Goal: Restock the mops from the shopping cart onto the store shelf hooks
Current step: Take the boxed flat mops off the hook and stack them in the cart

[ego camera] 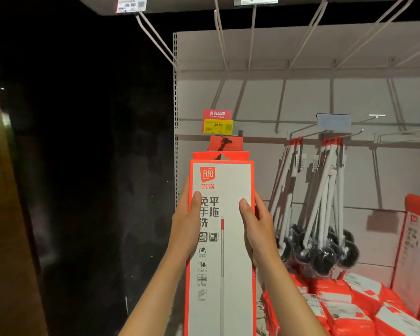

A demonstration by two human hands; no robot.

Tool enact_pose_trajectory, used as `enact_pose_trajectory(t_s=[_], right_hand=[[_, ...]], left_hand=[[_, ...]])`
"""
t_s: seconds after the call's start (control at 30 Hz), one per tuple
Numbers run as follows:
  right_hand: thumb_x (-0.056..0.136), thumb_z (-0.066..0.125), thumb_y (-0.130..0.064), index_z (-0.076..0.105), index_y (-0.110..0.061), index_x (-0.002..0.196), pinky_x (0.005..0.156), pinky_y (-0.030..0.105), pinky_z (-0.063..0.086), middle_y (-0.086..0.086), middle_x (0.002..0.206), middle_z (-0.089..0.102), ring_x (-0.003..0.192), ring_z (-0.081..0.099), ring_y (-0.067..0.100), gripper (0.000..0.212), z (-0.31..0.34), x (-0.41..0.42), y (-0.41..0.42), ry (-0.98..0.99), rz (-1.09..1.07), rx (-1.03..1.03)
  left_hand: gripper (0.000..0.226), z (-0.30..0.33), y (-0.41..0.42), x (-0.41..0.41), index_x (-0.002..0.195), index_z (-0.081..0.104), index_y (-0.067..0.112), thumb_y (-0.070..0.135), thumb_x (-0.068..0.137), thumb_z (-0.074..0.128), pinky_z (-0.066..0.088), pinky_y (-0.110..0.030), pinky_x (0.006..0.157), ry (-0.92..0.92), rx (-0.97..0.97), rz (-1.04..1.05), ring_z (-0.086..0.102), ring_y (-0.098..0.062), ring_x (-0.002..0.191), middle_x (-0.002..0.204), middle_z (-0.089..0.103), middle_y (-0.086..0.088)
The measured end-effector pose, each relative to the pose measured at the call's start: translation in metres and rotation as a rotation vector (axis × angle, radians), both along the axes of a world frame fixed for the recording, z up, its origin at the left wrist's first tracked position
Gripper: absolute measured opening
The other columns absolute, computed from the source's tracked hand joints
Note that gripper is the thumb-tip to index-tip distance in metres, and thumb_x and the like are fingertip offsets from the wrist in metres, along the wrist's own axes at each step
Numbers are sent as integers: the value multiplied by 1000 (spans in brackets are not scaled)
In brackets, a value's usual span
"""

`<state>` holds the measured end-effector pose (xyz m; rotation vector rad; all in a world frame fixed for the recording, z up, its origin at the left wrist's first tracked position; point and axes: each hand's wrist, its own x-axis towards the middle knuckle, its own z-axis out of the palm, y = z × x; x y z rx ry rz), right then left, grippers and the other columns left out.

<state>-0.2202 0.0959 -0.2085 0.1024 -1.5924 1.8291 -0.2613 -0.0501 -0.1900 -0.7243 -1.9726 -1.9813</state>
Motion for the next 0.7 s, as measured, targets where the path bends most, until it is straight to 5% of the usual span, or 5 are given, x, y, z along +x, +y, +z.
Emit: enact_pose_trajectory(t_s=[0.13,0.37,0.7], right_hand=[[102,56,-17,49,-25,146,87,37,60,0,128,69,110,70,19,46,11,-23,0,17,-7,-16],[102,54,-16,52,-28,142,79,28,59,-3,122,72,105,71,15,41,26,-58,-3,32,-99,18],[103,54,-15,52,-27,143,79,22,56,-5,124,70,108,69,10,42,27,-82,7,57,-170,25]], left_hand=[[42,6,3,-32,148,41,35,41,106,39,55,-14,66,-17,38,-71,73,-5,93,111,73,12],[45,19,7,-80,147,43,31,43,104,41,58,-19,64,-46,67,-182,75,-11,88,106,75,9],[36,22,20,-107,142,41,45,38,107,39,53,-12,61,-36,76,-239,72,2,87,96,72,30]])
